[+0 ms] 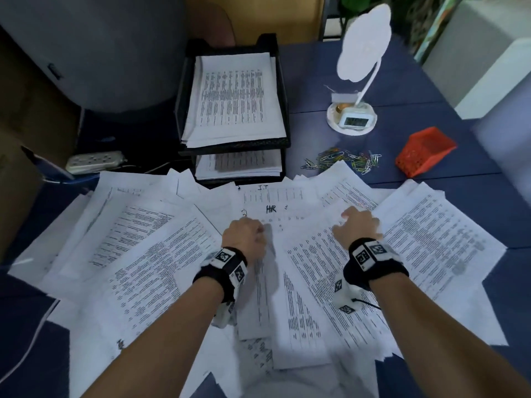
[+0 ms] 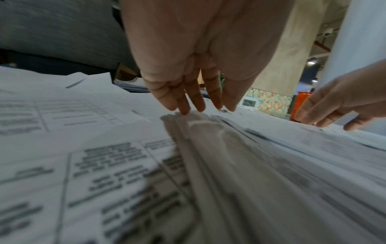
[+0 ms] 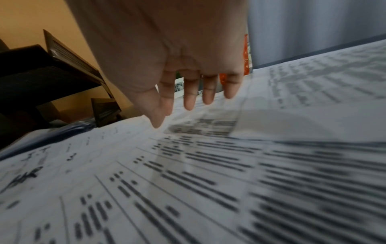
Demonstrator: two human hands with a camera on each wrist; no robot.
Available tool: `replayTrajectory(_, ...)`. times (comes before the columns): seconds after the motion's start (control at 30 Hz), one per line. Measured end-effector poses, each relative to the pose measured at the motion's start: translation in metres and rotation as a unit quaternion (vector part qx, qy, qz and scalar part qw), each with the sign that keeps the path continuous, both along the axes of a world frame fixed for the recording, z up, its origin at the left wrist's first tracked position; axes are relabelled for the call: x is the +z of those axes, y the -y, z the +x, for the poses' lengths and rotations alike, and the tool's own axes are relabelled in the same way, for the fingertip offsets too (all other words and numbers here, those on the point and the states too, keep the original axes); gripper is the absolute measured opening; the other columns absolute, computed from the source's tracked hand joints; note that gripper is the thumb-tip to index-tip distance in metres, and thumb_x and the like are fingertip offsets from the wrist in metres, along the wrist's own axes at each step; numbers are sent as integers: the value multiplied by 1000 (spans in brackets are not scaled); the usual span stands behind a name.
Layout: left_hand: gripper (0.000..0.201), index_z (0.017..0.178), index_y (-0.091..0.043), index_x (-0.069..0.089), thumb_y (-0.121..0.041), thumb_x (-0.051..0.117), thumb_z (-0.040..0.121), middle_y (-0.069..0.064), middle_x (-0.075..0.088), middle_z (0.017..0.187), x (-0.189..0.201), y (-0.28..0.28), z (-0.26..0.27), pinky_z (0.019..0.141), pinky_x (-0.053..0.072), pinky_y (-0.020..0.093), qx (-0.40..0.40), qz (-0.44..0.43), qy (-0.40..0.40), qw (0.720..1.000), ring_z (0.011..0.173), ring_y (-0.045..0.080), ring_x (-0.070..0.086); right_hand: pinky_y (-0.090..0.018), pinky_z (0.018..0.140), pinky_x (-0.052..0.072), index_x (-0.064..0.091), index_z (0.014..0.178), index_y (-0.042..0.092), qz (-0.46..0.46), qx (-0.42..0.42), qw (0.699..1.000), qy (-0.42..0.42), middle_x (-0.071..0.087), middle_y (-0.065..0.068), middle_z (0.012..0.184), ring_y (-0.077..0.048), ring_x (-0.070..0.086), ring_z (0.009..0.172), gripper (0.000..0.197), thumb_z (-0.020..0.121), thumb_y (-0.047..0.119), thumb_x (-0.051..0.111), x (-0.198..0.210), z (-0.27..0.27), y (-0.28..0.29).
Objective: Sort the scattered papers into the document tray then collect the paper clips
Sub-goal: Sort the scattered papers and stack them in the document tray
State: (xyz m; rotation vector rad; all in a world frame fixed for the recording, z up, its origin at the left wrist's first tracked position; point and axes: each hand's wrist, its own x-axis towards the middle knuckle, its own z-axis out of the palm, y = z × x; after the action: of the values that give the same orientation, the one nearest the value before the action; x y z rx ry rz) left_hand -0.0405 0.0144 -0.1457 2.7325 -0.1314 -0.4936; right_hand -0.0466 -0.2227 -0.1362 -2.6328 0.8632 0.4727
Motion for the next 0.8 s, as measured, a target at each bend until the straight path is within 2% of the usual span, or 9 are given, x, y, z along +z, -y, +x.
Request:
replayTrajectory(0.1,57,130,-26,48,-49,61,80,2,43,138,-1,11,-13,100,39,41,-42,43,-24,998,124,25,42,-56,98,39,36,131,20,-8,4,1000,-27,39,-11,132,-31,37,124,53,82,29,55,-3,-19,7)
replayTrajectory(0.2,82,138,-29,34,-61,65,69,2,34,143,-4,18,-22,104,32,45,-67,61,-19,996,131,25,33,-53,97,40,31,133,17,-16,12,1000,-16,36,-11,135,-30,37,124,56,83,26,53,-6,-31,11)
replayTrajectory(0.37,86,141,-30,30,-60,65,68,4,32,145,-5,20,-25,105,32,47,-69,72,-20,995,132,26,31,-47,95,45,25,134,9,-35,7,999,-11,35,-14,134,-31,38,123,60,84,15,58,-5,-38,17)
replayTrajectory(0.47,87,141,-31,29,-58,68,68,5,31,145,-3,22,-23,106,32,49,-65,75,-35,994,133,28,31,-42,87,52,33,125,6,-27,16,999,6,48,-16,124,-32,49,114,46,85,8,56,-3,-39,25)
replayTrajectory(0.53,86,140,-32,29,-55,70,67,6,31,144,-1,25,-22,107,32,50,-60,73,-47,994,133,29,30,-36,75,53,42,117,6,37,25,997,58,57,-14,110,-29,57,97,33,85,0,52,-3,-39,26)
replayTrajectory(0.6,85,140,-32,31,-51,72,68,6,32,143,1,28,-22,107,31,49,-57,81,-47,994,132,28,31,-28,67,48,50,112,8,131,37,987,88,59,-8,103,-22,57,84,28,86,-2,50,0,-39,22)
replayTrajectory(0.67,81,138,-26,35,-47,73,69,6,35,140,4,33,-23,106,31,46,-57,95,-35,993,129,27,34,-24,71,43,54,109,10,212,55,971,99,57,-4,106,-17,55,88,25,85,2,53,5,-39,16)
replayTrajectory(0.73,79,135,-20,38,-45,74,69,7,37,135,6,37,-21,104,34,43,-58,105,-38,992,125,27,36,-22,72,41,56,102,13,270,82,956,77,55,0,103,-15,53,90,20,84,3,55,9,-39,8)
replayTrajectory(0.8,67,126,-17,43,-38,76,71,8,42,127,7,37,-17,100,39,41,-39,81,-70,993,120,27,41,-21,65,43,56,90,17,305,128,943,23,55,1,92,-12,54,79,16,83,2,58,11,-41,0)
